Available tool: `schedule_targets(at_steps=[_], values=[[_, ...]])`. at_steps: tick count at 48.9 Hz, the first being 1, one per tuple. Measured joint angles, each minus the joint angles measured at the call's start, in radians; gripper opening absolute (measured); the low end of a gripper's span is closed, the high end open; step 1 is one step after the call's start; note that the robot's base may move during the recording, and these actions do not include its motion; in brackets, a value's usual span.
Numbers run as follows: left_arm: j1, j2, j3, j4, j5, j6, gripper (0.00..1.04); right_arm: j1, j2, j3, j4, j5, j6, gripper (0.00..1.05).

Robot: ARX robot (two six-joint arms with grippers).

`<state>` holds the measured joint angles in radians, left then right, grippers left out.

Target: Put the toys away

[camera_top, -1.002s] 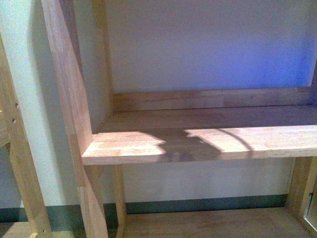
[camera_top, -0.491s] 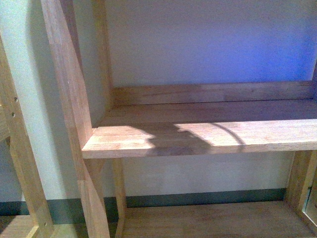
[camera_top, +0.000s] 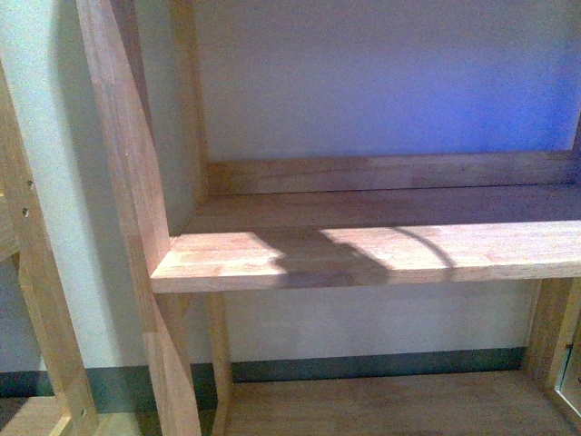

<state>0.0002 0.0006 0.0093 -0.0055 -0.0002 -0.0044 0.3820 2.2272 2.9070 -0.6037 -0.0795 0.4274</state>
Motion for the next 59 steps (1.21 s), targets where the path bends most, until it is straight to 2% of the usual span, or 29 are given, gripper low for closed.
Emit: schedule_targets(at_steps=[3, 5, 6, 8, 13, 14, 15, 16, 19, 33, 41, 50, 55, 59], values=[[0.0, 0.0, 0.0, 0.0, 0.0, 0.0, 0.99, -0.003, -0.005, 0.0, -0.003, -0.002, -0.011, 0.91], [0.0, 0.0, 0.0, 0.0, 0.0, 0.0, 0.99, -0.006, -0.01, 0.0, -0.008, -0.002, -0.016, 0.96], [0.0, 0.0, 0.0, 0.0, 0.0, 0.0, 0.99, -0.009, -0.017, 0.0, -0.011, -0.003, -0.035, 1.04], [0.0, 0.0, 0.0, 0.0, 0.0, 0.0, 0.99, -0.012, -0.017, 0.0, -0.011, -0.003, -0.035, 1.04], [0.0, 0.0, 0.0, 0.0, 0.0, 0.0, 0.99, -0.024, -0.04, 0.0, -0.018, -0.007, -0.078, 0.9], [0.0, 0.0, 0.0, 0.0, 0.0, 0.0, 0.99, -0.027, -0.044, 0.0, -0.02, -0.005, -0.082, 0.92], [0.0, 0.0, 0.0, 0.0, 0.0, 0.0, 0.99, -0.029, -0.048, 0.0, -0.021, -0.003, -0.087, 0.99], [0.0, 0.0, 0.0, 0.0, 0.0, 0.0, 0.99, -0.032, -0.058, -0.01, -0.016, -0.003, -0.087, 1.02], [0.0, 0.0, 0.0, 0.0, 0.0, 0.0, 0.99, -0.035, -0.126, -0.12, 0.049, -0.003, -0.098, 0.98], [0.0, 0.0, 0.0, 0.0, 0.0, 0.0, 0.99, -0.028, -0.412, -0.459, 0.198, -0.009, -0.153, 0.98], [0.0, 0.0, 0.0, 0.0, 0.0, 0.0, 0.99, -0.008, -0.555, -0.665, 0.274, 0.034, -0.242, 0.98], [0.0, 0.0, 0.0, 0.0, 0.0, 0.0, 0.99, 0.018, -0.824, -1.03, 0.466, 0.069, -0.467, 0.98], [0.0, 0.0, 0.0, 0.0, 0.0, 0.0, 0.99, 0.009, -0.99, -1.23, 0.549, 0.052, -0.521, 0.98], [0.0, 0.0, 0.0, 0.0, 0.0, 0.0, 0.99, -0.033, -1.144, -1.424, 0.607, 0.013, -0.528, 0.98]])
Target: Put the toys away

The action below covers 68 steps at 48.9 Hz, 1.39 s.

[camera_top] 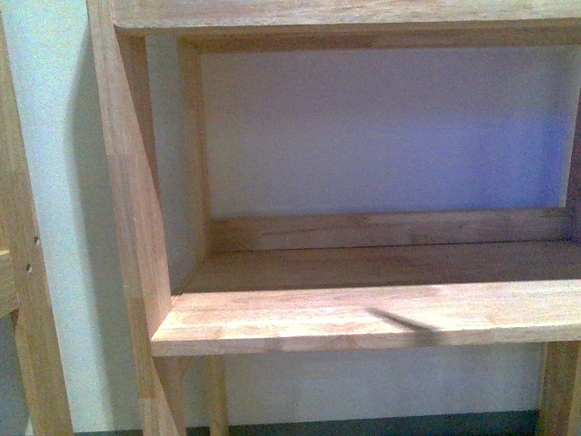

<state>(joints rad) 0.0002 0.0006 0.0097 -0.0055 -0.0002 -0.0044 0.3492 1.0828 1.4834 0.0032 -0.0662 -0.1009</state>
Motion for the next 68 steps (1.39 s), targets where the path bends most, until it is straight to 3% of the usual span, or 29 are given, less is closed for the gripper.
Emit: schedule_targets(at_steps=[7, 17, 22, 29, 44, 48, 52, 60, 68], values=[[0.0, 0.0, 0.0, 0.0, 0.0, 0.0, 0.99, -0.113, -0.221, -0.282, 0.04, -0.069, 0.016, 0.98], [0.0, 0.0, 0.0, 0.0, 0.0, 0.0, 0.99, -0.423, -0.546, -0.64, 0.096, -0.243, 0.142, 0.98], [0.0, 0.0, 0.0, 0.0, 0.0, 0.0, 0.99, -0.516, -0.62, -0.768, 0.126, -0.257, 0.201, 0.98], [0.0, 0.0, 0.0, 0.0, 0.0, 0.0, 0.99, -0.521, -0.692, -0.94, 0.141, -0.217, 0.274, 0.98], [0.0, 0.0, 0.0, 0.0, 0.0, 0.0, 0.99, -0.34, -0.805, -1.122, 0.167, -0.041, 0.252, 0.97], [0.0, 0.0, 0.0, 0.0, 0.001, 0.0, 0.99, -0.344, -0.809, -1.102, -0.01, 0.042, 0.185, 0.86], [0.0, 0.0, 0.0, 0.0, -0.001, 0.0, 0.99, -0.349, -0.828, -1.13, -0.094, 0.067, 0.151, 0.75], [0.0, 0.0, 0.0, 0.0, 0.0, 0.0, 0.99, -0.349, -0.892, -1.231, -0.072, 0.063, 0.118, 0.4], [0.0, 0.0, 0.0, 0.0, 0.0, 0.0, 0.99, -0.349, -0.929, -1.293, -0.05, 0.063, 0.11, 0.14]])
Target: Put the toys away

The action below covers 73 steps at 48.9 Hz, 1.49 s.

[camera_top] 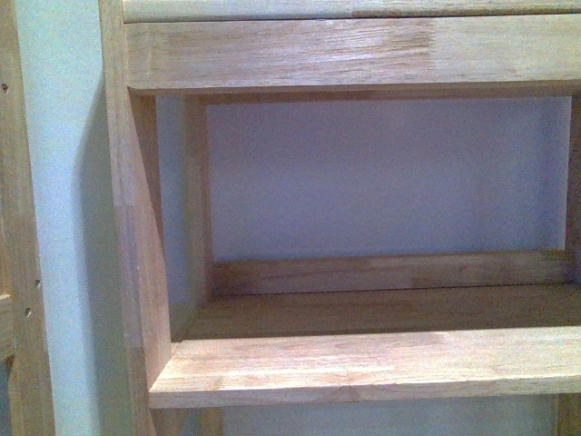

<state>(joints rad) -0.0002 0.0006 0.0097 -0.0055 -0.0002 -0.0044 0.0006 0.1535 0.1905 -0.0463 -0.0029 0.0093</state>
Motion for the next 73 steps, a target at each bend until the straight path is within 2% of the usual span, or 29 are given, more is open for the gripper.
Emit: schedule_targets(at_steps=[3, 67, 69, 73], values=[[0.0, 0.0, 0.0, 0.0, 0.0, 0.0, 0.99, 0.0, -0.015, -0.023, 0.008, 0.0, -0.002, 0.03], [0.0, 0.0, 0.0, 0.0, 0.0, 0.0, 0.99, 0.0, -0.146, -0.177, 0.042, 0.0, -0.004, 0.04], [0.0, 0.0, 0.0, 0.0, 0.0, 0.0, 0.99, 0.0, -0.146, -0.177, 0.042, 0.0, -0.005, 0.07], [0.0, 0.0, 0.0, 0.0, 0.0, 0.0, 0.99, 0.0, -0.146, -0.177, 0.042, 0.0, -0.005, 0.21]])
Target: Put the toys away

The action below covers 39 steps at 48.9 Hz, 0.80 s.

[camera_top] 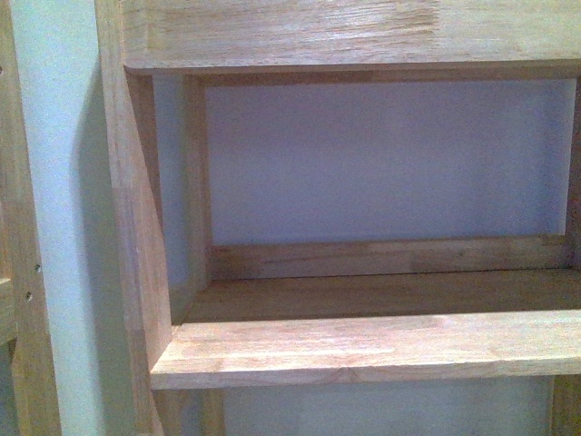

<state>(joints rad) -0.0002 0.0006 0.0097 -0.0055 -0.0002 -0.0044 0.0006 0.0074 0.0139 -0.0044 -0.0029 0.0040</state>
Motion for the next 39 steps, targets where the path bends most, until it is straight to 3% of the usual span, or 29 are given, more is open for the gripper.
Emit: schedule_targets(at_steps=[20, 27, 39], values=[[0.0, 0.0, 0.0, 0.0, 0.0, 0.0, 0.99, 0.0, 0.0, 0.0, 0.0, 0.0, 0.0, 0.74], [0.0, 0.0, 0.0, 0.0, 0.0, 0.0, 0.99, 0.0, 0.0, 0.0, 0.0, 0.0, 0.0, 0.97], [0.0, 0.0, 0.0, 0.0, 0.0, 0.0, 0.99, 0.0, 0.0, 0.0, 0.0, 0.0, 0.0, 0.98]])
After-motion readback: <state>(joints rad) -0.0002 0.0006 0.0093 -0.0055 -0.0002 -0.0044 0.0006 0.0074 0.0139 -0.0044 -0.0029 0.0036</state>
